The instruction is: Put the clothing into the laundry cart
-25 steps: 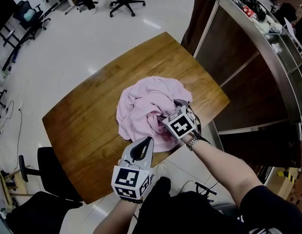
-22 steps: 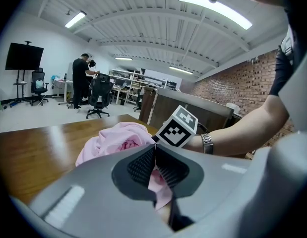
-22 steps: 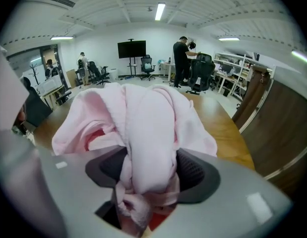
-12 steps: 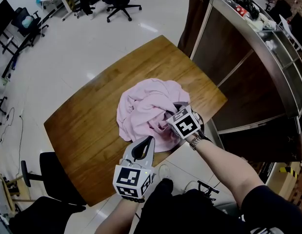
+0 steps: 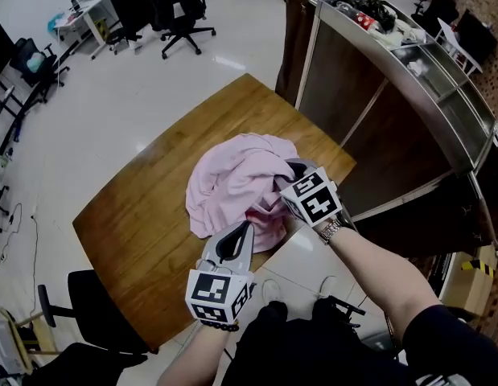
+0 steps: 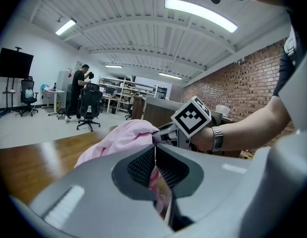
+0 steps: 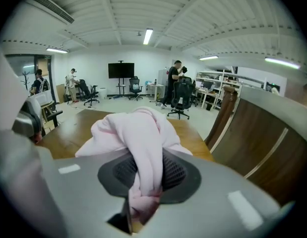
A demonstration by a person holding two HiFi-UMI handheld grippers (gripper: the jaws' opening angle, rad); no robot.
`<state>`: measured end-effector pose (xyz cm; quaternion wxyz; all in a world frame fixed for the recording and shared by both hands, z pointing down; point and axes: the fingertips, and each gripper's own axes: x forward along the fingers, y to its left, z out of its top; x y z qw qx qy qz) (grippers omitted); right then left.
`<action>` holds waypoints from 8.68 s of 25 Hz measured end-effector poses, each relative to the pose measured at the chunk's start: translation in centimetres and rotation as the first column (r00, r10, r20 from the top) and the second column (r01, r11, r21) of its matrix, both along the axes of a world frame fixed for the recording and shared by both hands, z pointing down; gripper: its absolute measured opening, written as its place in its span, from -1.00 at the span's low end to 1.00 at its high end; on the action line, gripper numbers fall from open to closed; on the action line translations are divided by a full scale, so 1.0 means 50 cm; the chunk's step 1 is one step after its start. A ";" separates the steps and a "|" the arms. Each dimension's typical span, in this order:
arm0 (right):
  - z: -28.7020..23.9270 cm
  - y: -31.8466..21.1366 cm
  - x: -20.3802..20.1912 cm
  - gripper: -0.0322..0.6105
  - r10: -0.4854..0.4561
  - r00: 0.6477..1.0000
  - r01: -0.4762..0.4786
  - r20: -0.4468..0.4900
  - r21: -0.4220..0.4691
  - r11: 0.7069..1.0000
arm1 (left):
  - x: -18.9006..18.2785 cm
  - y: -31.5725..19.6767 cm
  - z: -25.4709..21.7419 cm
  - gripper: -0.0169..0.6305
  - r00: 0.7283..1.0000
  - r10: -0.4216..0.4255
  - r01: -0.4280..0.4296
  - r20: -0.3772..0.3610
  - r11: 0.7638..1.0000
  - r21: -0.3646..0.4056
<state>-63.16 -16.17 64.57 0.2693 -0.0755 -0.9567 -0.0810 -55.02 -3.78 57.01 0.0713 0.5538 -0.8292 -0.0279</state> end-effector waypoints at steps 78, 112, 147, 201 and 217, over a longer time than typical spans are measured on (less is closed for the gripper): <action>-0.984 -0.641 1.246 -0.62 0.625 0.574 -0.767 0.530 0.080 0.636 | 0.821 -0.570 -0.406 -0.92 0.722 0.645 -0.671 0.250 0.742 0.021; -0.597 -0.901 1.376 -0.21 0.816 0.568 -0.819 0.104 -0.026 0.573 | 0.928 -0.743 -0.327 -0.92 0.668 0.713 -0.722 0.212 0.690 -0.046; -0.726 -0.463 1.328 -0.73 0.723 0.555 -0.785 0.412 -0.028 0.619 | 0.970 -0.519 -0.484 -0.92 0.585 0.754 -0.792 0.298 0.610 0.010; -0.713 -0.060 1.553 -0.89 0.508 0.586 -0.620 0.632 -0.053 0.782 | 1.297 -0.285 -0.540 -0.94 0.636 0.688 -0.750 0.349 0.657 0.069; -0.693 -0.051 1.587 -0.90 0.511 0.610 -0.607 0.606 -0.057 0.792 | 1.353 -0.279 -0.512 -0.94 0.631 0.686 -0.752 0.362 0.656 0.067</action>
